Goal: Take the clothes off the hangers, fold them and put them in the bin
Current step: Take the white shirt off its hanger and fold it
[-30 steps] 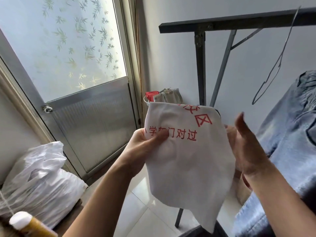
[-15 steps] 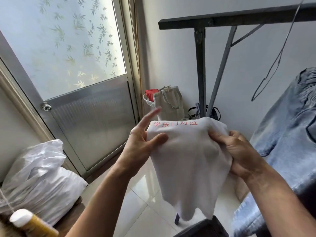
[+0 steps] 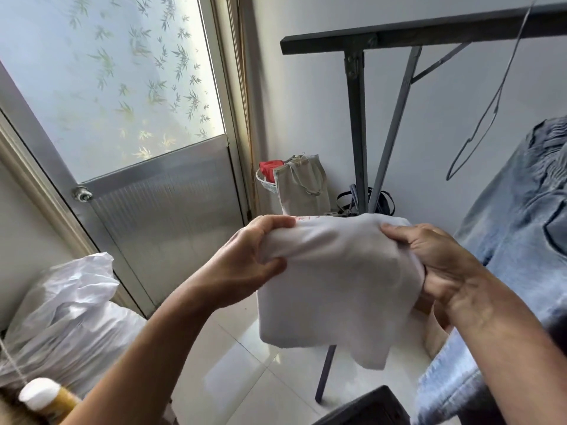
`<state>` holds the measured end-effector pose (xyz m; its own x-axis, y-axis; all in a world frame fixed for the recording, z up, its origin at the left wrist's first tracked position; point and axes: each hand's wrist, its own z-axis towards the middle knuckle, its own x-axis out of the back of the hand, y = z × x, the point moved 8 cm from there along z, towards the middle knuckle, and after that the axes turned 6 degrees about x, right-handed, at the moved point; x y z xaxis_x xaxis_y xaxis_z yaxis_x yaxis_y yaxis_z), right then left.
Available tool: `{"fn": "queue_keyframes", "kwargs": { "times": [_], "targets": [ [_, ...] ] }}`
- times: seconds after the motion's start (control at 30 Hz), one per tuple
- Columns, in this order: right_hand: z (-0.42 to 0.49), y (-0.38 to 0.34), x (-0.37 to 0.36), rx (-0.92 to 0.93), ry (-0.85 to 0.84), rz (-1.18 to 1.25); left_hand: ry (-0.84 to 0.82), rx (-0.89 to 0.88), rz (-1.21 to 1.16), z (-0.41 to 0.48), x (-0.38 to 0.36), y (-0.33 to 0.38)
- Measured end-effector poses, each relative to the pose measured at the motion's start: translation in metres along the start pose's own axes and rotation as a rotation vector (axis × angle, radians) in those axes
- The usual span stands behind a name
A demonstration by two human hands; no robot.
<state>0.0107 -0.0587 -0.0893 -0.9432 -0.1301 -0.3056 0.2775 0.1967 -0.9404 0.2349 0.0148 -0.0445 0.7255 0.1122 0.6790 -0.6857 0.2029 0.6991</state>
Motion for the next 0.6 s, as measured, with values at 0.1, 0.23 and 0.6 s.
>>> {"fn": "queue_keyframes", "kwargs": {
  "times": [0.1, 0.23, 0.6],
  "targets": [
    [0.003, 0.002, 0.002, -0.035, 0.001, 0.011, 0.016, -0.145, 0.227, 0.002, 0.007, 0.009],
    [0.004, 0.003, -0.003, -0.072, -0.047, 0.085, 0.06, -0.255, 0.301, -0.001, 0.016, 0.017],
    [0.01, -0.007, -0.01, 0.129, -0.059, 0.148, 0.225, 0.29, -0.691, -0.004, 0.018, -0.021]
  ]
}}
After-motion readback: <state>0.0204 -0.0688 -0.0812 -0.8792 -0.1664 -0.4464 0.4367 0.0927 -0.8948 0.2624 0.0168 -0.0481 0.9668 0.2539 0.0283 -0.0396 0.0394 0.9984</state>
